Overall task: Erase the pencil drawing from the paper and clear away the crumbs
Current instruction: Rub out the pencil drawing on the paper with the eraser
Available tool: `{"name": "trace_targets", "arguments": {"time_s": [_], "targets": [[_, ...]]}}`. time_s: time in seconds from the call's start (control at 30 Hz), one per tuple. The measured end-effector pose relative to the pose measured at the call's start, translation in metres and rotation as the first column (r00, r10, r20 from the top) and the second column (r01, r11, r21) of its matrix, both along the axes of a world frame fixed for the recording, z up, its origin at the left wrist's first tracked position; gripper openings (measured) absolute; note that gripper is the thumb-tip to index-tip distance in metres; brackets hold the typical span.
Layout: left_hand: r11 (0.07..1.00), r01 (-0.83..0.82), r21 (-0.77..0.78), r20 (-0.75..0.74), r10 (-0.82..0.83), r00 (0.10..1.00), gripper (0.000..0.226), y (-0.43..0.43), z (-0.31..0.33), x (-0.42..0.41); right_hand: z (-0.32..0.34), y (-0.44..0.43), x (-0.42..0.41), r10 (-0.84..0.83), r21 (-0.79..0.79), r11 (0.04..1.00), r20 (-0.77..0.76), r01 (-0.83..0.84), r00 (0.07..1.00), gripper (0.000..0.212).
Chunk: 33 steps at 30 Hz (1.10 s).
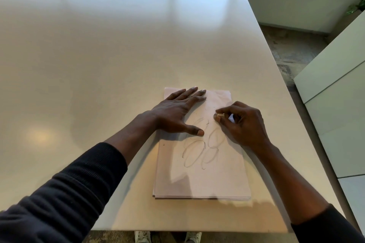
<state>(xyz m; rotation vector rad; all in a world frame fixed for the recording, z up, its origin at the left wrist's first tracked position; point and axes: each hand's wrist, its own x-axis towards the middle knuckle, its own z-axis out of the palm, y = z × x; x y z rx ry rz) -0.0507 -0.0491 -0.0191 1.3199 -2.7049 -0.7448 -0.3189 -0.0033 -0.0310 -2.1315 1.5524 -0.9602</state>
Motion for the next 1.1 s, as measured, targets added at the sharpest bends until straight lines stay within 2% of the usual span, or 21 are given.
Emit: {"name": "trace_targets", "arguments": {"time_s": [0.13, 0.3, 0.47, 0.63, 0.8, 0.97, 1.1], "targets": [[1.000, 0.004, 0.007, -0.002, -0.004, 1.000, 0.123, 0.000, 0.001, 0.000, 0.001, 0.015, -0.005, 0.200, 0.044, 0.979, 0.025, -0.201, 0.979, 0.029], [1.000, -0.001, -0.001, -0.010, 0.001, 1.000, 0.123, 0.000, -0.001, 0.000, -0.002, 0.010, -0.012, 0.006, 0.005, 1.000, 0.013, -0.006, 1.000, 0.021], [1.000, 0.006, -0.006, -0.007, -0.006, 1.000, 0.124, 0.000, -0.001, 0.000, 0.000, 0.013, 0.000, 0.134, 0.023, 0.991, -0.024, -0.134, 0.991, 0.026], [1.000, 0.007, -0.007, 0.002, -0.007, 1.000, 0.122, -0.001, -0.001, 0.001, 0.001, -0.006, 0.008, -0.036, -0.006, 0.999, -0.030, 0.036, 0.999, 0.017], [1.000, 0.019, 0.003, -0.009, -0.019, 1.000, 0.121, -0.002, -0.002, 0.002, -0.001, 0.002, 0.013, 0.123, 0.031, 0.992, -0.045, -0.121, 0.991, 0.019], [1.000, 0.016, 0.008, -0.012, -0.015, 1.000, 0.120, 0.001, 0.001, 0.001, 0.003, -0.008, 0.009, -0.044, 0.009, 0.999, -0.027, 0.045, 0.999, 0.019], [1.000, 0.016, 0.003, -0.013, -0.016, 1.000, 0.121, 0.000, 0.000, 0.002, 0.000, 0.004, 0.013, 0.096, 0.020, 0.995, -0.031, -0.095, 0.995, 0.020]]}}
